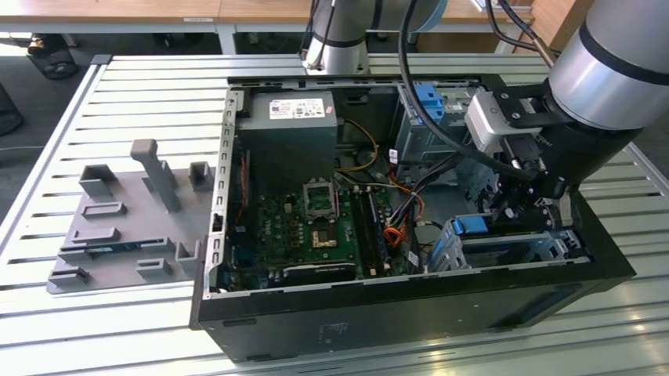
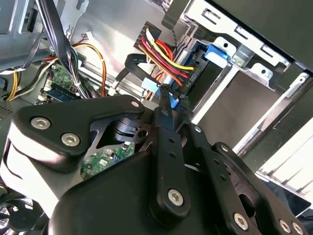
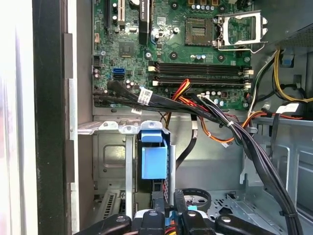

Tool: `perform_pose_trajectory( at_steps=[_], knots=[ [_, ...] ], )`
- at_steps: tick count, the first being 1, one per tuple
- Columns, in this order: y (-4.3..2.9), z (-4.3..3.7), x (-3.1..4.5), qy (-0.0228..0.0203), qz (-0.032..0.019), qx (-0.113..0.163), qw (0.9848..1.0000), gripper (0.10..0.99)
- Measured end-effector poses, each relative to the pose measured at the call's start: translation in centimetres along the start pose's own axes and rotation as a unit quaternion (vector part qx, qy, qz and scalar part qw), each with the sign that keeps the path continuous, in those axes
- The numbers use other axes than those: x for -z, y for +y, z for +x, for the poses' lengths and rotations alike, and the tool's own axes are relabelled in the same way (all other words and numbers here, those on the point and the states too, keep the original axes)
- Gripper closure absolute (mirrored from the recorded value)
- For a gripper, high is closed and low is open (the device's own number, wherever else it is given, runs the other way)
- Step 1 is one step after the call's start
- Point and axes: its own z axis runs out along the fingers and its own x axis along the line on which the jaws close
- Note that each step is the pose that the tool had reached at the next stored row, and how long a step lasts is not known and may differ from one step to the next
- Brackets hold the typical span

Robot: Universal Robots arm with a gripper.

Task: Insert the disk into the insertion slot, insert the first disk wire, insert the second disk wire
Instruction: 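Insert the second disk wire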

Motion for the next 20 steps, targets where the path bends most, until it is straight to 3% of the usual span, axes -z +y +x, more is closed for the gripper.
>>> perform_pose_trajectory(
  at_steps=[11, 20],
  knots=[
    [0.00, 0.15, -0.06, -0.0041, 0.0000, 0.000, 1.0000, 0.890],
    [0.01, 0.28, -0.22, -0.0042, 0.0000, 0.000, 1.0000, 0.890]
  ],
)
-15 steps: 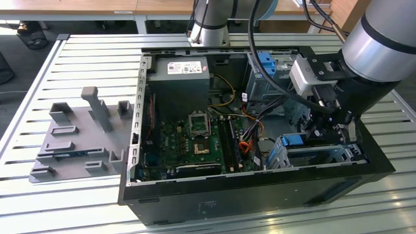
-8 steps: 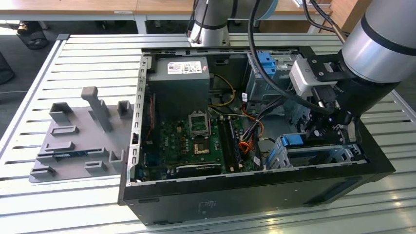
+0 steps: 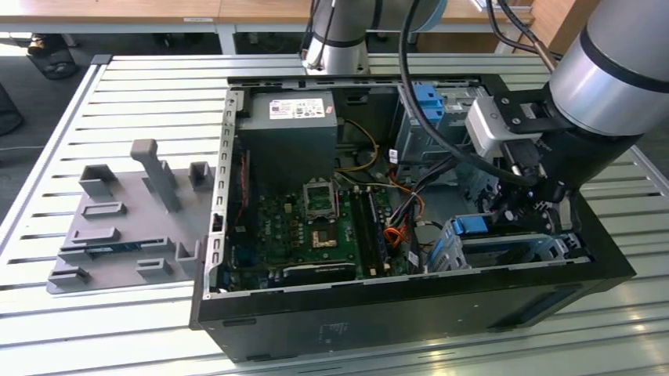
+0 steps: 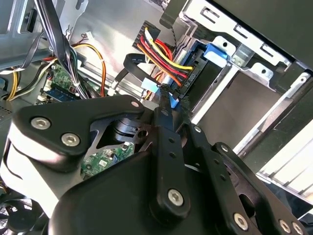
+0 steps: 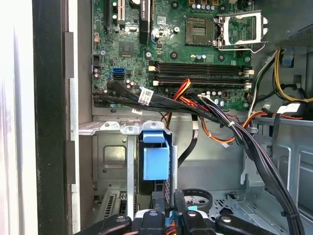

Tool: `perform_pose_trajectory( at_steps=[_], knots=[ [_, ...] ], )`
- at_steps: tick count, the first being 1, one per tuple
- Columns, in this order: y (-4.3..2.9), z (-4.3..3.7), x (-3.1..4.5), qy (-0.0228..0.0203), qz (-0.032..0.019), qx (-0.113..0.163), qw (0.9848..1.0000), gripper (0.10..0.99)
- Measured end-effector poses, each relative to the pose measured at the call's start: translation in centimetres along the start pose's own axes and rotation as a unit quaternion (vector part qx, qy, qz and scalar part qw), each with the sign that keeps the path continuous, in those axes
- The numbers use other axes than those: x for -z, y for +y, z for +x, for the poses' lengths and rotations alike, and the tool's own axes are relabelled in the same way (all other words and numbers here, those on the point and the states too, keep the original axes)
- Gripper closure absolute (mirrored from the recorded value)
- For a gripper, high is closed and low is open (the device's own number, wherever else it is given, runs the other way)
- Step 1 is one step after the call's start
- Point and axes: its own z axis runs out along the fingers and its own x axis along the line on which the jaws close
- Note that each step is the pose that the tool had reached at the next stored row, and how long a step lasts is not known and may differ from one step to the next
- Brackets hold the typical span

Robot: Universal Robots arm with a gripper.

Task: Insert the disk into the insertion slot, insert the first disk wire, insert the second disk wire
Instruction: 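Insert the second disk wire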

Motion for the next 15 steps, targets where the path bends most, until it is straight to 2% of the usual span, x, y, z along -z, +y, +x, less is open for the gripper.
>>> perform_pose_trajectory(
  at_steps=[15],
  knots=[
    [0.02, 0.03, -0.28, 0.0000, 0.0000, 0.000, 1.0000, 0.890]
  ],
)
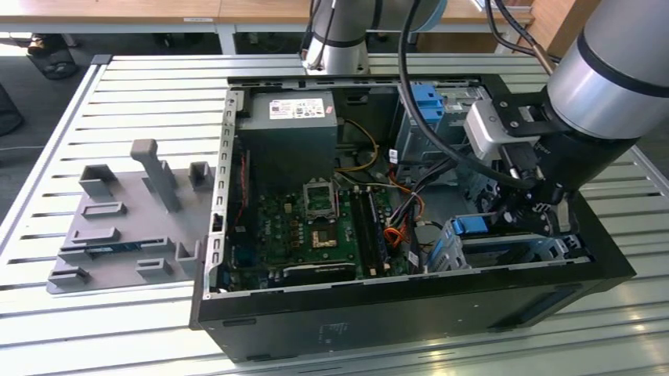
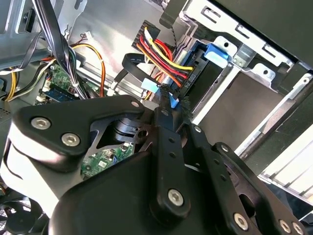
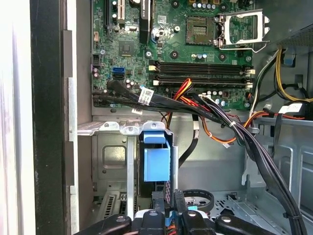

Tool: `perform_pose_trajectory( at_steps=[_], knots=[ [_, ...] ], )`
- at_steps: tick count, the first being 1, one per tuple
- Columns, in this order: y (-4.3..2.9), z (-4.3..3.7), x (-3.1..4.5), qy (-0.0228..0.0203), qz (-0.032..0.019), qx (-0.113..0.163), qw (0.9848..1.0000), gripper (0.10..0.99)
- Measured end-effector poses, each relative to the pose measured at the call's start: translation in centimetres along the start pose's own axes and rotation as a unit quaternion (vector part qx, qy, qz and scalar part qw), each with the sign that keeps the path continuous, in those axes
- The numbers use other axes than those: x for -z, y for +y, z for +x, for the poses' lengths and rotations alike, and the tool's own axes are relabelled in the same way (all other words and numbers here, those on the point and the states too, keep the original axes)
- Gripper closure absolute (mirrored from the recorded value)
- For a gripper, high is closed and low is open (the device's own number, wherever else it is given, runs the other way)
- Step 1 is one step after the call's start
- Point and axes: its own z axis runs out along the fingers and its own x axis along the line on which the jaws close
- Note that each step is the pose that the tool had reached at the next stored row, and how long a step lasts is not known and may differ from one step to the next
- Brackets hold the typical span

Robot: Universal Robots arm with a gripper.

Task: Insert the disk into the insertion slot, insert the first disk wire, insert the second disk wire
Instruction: 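Insert the second disk wire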

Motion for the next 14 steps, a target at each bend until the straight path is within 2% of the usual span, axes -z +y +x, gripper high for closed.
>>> perform_pose_trajectory(
  at_steps=[3, 4, 8, 14],
  knots=[
    [0.00, 0.00, 0.00, 0.0000, 0.0000, 0.000, 1.0000, 0.878],
    [0.00, 0.00, -0.01, 0.0000, 0.0000, 0.000, 1.0000, 0.816],
    [0.00, -0.01, 0.10, -0.0001, -0.0001, 0.000, 1.0000, 0.816],
    [-0.05, -0.09, 0.78, -0.0001, -0.0011, 0.000, 1.0000, 0.816]
  ],
)
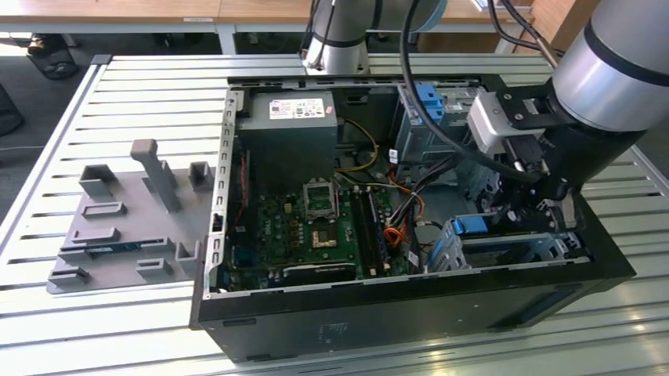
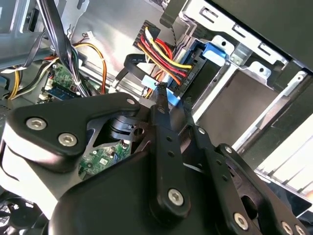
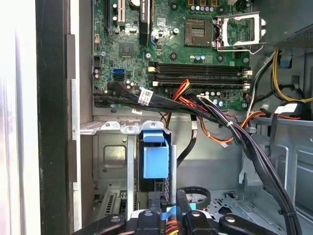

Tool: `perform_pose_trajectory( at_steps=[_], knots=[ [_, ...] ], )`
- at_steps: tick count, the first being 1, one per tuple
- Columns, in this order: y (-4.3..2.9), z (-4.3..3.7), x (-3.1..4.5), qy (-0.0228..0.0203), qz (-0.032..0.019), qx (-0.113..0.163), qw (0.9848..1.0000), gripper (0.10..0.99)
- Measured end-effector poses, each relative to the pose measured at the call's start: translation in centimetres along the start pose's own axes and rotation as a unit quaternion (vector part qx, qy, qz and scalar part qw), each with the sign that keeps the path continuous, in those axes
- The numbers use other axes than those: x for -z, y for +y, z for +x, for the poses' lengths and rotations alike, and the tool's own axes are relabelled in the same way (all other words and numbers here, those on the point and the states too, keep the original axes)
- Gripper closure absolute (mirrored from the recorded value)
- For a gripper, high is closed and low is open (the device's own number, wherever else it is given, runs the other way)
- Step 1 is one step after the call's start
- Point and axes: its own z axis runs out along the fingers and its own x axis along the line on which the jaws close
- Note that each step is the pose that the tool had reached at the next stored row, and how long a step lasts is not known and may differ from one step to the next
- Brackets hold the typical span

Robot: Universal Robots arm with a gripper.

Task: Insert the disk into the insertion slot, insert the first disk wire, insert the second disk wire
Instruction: 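Insert the second disk wire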

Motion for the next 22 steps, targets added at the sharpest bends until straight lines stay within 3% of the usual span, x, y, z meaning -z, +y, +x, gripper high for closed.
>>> perform_pose_trajectory(
  at_steps=[7, 8, 9, 11, 22],
  knots=[
    [-0.06, -0.09, 0.77, 0.0006, -0.0039, 0.000, 1.0000, 0.824],
    [-0.07, -0.10, 0.85, 0.0009, -0.0047, 0.000, 1.0000, 0.890],
    [-0.08, -0.10, 0.89, 0.0011, -0.0054, 0.000, 1.0000, 0.890],
    [-0.11, -0.11, 0.95, 0.0019, -0.0065, -0.001, 1.0000, 0.980],
    [-0.14, -0.13, 1.15, 0.0065, -0.0082, -0.001, 0.9999, 0.980]
  ],
)
